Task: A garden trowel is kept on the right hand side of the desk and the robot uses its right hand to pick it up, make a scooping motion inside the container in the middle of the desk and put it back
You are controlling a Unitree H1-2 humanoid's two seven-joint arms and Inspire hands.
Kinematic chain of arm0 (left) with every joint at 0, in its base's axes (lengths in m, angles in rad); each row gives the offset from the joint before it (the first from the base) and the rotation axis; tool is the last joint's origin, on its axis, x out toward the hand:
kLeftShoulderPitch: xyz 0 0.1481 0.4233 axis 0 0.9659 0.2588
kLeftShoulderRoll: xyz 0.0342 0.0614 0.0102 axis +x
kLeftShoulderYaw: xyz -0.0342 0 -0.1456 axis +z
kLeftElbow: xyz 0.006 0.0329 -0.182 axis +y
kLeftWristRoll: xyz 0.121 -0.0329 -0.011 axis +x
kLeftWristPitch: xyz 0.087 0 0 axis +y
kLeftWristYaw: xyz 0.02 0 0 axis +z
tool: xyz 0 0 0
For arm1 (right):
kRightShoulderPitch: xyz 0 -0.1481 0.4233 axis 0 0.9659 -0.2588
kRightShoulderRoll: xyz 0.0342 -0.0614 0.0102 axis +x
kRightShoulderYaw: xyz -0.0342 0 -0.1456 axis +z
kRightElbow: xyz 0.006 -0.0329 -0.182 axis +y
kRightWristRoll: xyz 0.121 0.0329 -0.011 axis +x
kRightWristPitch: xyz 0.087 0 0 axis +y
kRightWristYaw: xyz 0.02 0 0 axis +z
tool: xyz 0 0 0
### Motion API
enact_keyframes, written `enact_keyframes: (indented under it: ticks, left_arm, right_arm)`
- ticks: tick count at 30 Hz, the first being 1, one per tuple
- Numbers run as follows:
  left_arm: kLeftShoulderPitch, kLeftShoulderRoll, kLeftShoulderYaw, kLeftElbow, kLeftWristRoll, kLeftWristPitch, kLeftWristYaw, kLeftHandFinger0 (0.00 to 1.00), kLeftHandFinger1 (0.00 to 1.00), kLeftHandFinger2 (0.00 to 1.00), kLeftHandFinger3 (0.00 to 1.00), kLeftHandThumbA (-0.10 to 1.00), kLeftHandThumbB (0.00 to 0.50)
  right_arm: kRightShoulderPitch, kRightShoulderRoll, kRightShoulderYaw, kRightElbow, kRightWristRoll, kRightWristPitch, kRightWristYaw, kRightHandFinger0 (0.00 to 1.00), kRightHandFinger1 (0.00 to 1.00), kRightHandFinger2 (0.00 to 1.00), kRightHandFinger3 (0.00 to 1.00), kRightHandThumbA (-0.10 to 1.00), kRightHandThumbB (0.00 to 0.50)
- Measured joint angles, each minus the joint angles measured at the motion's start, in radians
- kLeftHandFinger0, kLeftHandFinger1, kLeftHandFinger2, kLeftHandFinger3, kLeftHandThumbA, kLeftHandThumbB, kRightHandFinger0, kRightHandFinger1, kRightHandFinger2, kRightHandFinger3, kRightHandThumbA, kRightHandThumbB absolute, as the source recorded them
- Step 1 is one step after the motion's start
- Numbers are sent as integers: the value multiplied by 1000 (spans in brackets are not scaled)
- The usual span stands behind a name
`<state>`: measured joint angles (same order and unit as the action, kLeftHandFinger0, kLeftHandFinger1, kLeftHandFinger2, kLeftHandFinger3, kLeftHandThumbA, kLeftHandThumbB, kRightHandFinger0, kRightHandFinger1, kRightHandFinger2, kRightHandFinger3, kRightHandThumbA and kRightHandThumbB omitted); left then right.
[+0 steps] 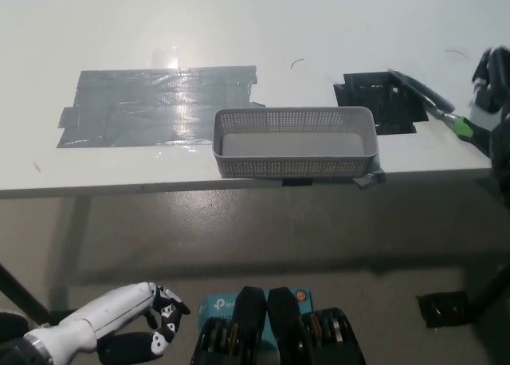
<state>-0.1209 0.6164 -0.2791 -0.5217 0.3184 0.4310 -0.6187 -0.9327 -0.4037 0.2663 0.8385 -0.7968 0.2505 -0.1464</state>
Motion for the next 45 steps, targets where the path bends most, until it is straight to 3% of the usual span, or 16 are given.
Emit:
enact_keyframes:
  ticks: [8, 11, 12, 13, 14, 16, 17, 18, 19, 20, 21, 23, 24, 27, 32, 45]
  left_arm:
    - [2, 0, 0, 0, 4, 2, -5, 622, 642, 722, 849, 697, 56]
    - [2, 0, 1, -1, 5, 2, -5, 617, 638, 718, 848, 696, 62]
    - [3, 0, 1, -1, 5, 2, -5, 613, 635, 714, 844, 694, 56]
    - [3, 0, 2, -1, 5, 1, -5, 611, 633, 712, 842, 692, 57]
    - [4, 0, 2, -1, 5, 1, -5, 610, 633, 712, 841, 693, 61]
    - [5, 0, 3, -1, 5, 1, -5, 615, 635, 713, 841, 678, 52]
    - [5, 0, 3, -1, 5, 2, -5, 617, 638, 715, 841, 666, 36]
    - [6, 0, 3, -1, 5, 1, -5, 618, 639, 717, 843, 660, 40]
    - [7, 0, 3, 0, 5, 1, -5, 617, 639, 717, 844, 662, 44]
    - [7, 0, 3, 0, 4, 1, -5, 638, 660, 737, 859, 679, 43]
    - [7, 0, 4, 0, 4, 2, -5, 666, 681, 759, 874, 699, 43]
    - [7, 0, 3, 0, 4, 2, -5, 672, 682, 760, 878, 722, 50]
    - [7, 0, 3, 0, 4, 2, -5, 673, 682, 759, 877, 714, 42]
    - [7, 0, 3, 0, 4, 2, -5, 648, 661, 739, 851, 629, 26]
    - [8, 0, 4, 0, 4, 2, -5, 645, 654, 726, 849, 726, 58]
    - [23, 0, 17, -12, 5, 5, -5, 638, 646, 714, 830, 705, 47]
  right_arm:
    - [-9, -7, 0, -2, 15, -14, -1, 0, 74, 416, 394, -100, 0]
    - [-11, -8, 1, -3, 20, -14, 3, 0, 2, 303, 245, -100, 0]
    - [-12, -8, 4, -4, 21, -13, 10, 29, 158, 441, 443, -100, 18]
    - [-13, -9, 11, -6, 23, -10, 24, 1, 154, 413, 427, -100, 1]
    - [-15, -11, 26, -9, 24, -4, 49, 100, 279, 535, 520, -100, 12]
    - [-15, -13, 48, -16, 24, 8, 89, 477, 607, 728, 738, -100, 49]
    - [-15, -13, 59, -17, 24, 13, 115, 446, 582, 716, 826, -99, 44]
    - [-15, -13, 69, -17, 24, 17, 134, 252, 408, 657, 1000, -100, 19]
    - [-14, -13, 80, -18, 25, 26, 158, 197, 345, 600, 1000, 137, 56]
    - [-12, -13, 89, -22, 25, 34, 182, 460, 662, 991, 1000, 359, 85]
    - [-9, -13, 97, -26, 26, 41, 200, 704, 1000, 1000, 1000, 648, 152]
    - [0, -13, 112, -43, 26, 60, 246, 1000, 1000, 1000, 1000, 878, 306]
    - [5, -12, 118, -50, 26, 69, 265, 1000, 1000, 1000, 1000, 942, 371]
    - [23, -13, 131, -80, 22, 97, 333, 1000, 1000, 1000, 1000, 1000, 499]
    - [47, -13, 130, -123, -2, 131, 443, 1000, 1000, 1000, 1000, 1000, 500]
    - [109, -95, 57, -232, -113, 183, 709, 1000, 1000, 1000, 1000, 1000, 500]
